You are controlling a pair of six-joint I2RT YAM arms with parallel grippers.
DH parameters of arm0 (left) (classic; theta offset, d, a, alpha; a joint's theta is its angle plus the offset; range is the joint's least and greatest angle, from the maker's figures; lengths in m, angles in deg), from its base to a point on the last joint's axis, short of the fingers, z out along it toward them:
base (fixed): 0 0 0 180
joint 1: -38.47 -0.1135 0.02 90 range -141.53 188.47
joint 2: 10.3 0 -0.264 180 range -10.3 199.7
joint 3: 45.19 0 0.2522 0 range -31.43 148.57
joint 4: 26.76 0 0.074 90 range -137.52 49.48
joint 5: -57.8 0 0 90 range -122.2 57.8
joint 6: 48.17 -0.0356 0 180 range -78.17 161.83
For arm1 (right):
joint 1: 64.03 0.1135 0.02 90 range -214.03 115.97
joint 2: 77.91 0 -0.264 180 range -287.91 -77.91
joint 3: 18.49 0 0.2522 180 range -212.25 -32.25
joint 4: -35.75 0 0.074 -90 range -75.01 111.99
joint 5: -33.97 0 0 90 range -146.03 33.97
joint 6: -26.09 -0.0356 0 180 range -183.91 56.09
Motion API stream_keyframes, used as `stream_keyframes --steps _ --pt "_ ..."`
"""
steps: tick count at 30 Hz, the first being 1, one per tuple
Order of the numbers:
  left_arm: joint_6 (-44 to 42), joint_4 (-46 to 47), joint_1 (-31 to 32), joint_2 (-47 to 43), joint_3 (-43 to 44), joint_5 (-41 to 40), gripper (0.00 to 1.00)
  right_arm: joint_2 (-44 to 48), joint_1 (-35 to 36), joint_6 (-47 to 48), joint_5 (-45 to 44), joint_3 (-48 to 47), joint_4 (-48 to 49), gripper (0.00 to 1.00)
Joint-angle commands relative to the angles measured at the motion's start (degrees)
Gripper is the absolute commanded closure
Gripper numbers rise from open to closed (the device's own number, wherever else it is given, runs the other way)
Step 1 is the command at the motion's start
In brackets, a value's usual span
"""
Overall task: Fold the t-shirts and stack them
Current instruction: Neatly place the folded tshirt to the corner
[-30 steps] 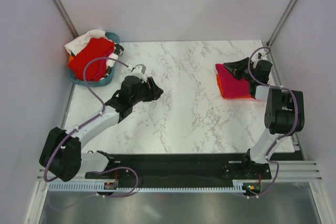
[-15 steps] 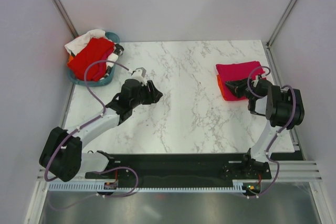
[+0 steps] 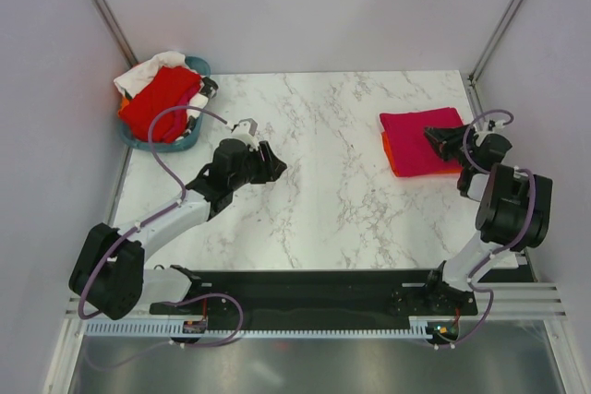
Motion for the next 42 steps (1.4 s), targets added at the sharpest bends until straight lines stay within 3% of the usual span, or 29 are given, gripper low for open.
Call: stream_keyframes --steps 1,5,8,19,27,36,42 --pt "-2.4 2.6 -0.3 -2.0 -0.2 0.6 0.44 -6.1 -1.3 -0.6 0.6 1.8 6.0 0.68" --pt "-2.3 2.8 -0.3 -1.2 -0.1 0.8 0.44 -15.0 -2.1 -4.6 0.3 2.4 18.0 0.69" --pt "-2.3 2.9 -0.3 -1.1 -0.1 1.1 0.44 -18.4 -2.2 -5.3 0.4 1.9 19.4 0.69" --pt "-2.3 3.0 -0.3 -1.0 -0.1 1.3 0.44 -9.4 -6.5 -8.1 1.8 1.7 16.6 0.67" --pt "-2.3 3.1 -0.3 -0.4 0.0 1.3 0.44 -12.5 -10.0 -7.9 1.0 1.8 17.9 0.67" --pt "-2.2 3.1 -0.3 -0.3 -0.1 1.6 0.44 -23.4 -12.4 -13.5 -2.5 2.5 31.1 0.67" --pt "-2.3 3.1 -0.3 -0.5 -0.2 1.4 0.44 -16.5 -12.0 -12.6 -2.7 2.4 28.5 0.66"
